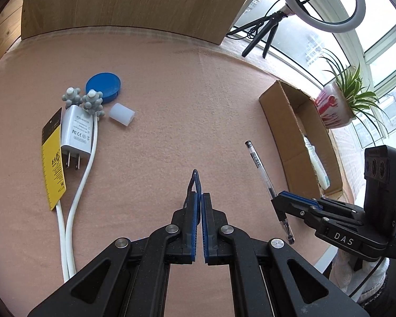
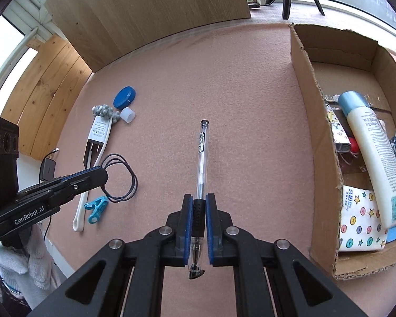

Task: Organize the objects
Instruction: 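Carry the pen and cable into the box and release both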

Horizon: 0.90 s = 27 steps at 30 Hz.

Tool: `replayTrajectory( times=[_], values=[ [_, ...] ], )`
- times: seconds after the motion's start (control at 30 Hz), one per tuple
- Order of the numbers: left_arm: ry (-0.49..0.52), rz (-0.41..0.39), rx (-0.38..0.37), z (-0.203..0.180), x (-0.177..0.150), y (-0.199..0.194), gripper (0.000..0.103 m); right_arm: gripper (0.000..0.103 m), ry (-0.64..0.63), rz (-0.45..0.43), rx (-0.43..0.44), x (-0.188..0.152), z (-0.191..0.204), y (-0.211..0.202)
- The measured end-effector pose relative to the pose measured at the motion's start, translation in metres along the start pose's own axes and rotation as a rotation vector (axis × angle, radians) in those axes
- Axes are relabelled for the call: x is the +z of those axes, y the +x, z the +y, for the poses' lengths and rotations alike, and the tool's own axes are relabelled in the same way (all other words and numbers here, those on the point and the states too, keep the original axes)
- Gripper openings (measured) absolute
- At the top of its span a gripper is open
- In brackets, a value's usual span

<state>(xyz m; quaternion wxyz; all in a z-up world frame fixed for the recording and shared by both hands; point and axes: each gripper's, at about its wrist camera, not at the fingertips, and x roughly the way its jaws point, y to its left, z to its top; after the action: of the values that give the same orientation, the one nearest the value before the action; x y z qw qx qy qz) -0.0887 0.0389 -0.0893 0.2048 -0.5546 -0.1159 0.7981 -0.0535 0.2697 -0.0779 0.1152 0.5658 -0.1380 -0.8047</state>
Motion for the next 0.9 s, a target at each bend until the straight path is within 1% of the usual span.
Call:
replayTrajectory(
  times=[0.17, 0.37, 0.43, 0.47, 0.53, 0.6, 0.63, 0.67, 0.7, 0.73, 0.77, 0.9],
  values=[
    [0.057, -0.018, -0.023, -0.035, 0.013, 0.002, 0.002, 0.009, 0.034, -0.071, 0.029, -0.006, -0.012, -0.038],
    [0.145, -0.043, -0.066, -0.088, 0.040, 0.007, 0.002, 0.009, 0.058, -0.175, -0.016, -0.005, -0.034, -0.081],
    [0.184, -0.047, -0.054, -0.101, 0.044, 0.008, 0.002, 0.009, 0.074, -0.198, -0.037, -0.006, -0.044, -0.091],
    [0.201, -0.038, -0.035, -0.103, 0.045, 0.010, 0.003, 0.009, 0.084, -0.204, -0.039, -0.007, -0.050, -0.095],
    [0.209, 0.015, 0.015, -0.098, 0.043, 0.023, 0.003, 0.009, 0.098, -0.213, -0.045, -0.009, -0.062, -0.104],
    [0.199, 0.063, 0.081, -0.084, 0.039, 0.037, 0.008, 0.009, 0.104, -0.223, -0.063, -0.010, -0.069, -0.108],
    [0.196, 0.094, 0.097, -0.077, 0.036, 0.046, 0.018, 0.009, 0.110, -0.228, -0.069, -0.011, -0.073, -0.109],
    [0.187, 0.120, 0.110, -0.071, 0.035, 0.054, 0.032, 0.009, 0.118, -0.231, -0.071, -0.012, -0.076, -0.110],
    [0.179, 0.130, 0.134, -0.066, 0.033, 0.059, 0.038, 0.008, 0.128, -0.231, -0.068, -0.014, -0.080, -0.110],
    [0.179, 0.124, 0.158, -0.062, 0.031, 0.062, 0.041, 0.008, 0.135, -0.229, -0.067, -0.015, -0.083, -0.109],
    [0.183, 0.122, 0.173, -0.059, 0.030, 0.066, 0.041, 0.008, 0.139, -0.228, -0.069, -0.015, -0.084, -0.108],
    [0.212, 0.118, 0.190, -0.058, 0.029, 0.074, 0.041, 0.008, 0.142, -0.225, -0.074, -0.017, -0.087, -0.107]
  ],
)
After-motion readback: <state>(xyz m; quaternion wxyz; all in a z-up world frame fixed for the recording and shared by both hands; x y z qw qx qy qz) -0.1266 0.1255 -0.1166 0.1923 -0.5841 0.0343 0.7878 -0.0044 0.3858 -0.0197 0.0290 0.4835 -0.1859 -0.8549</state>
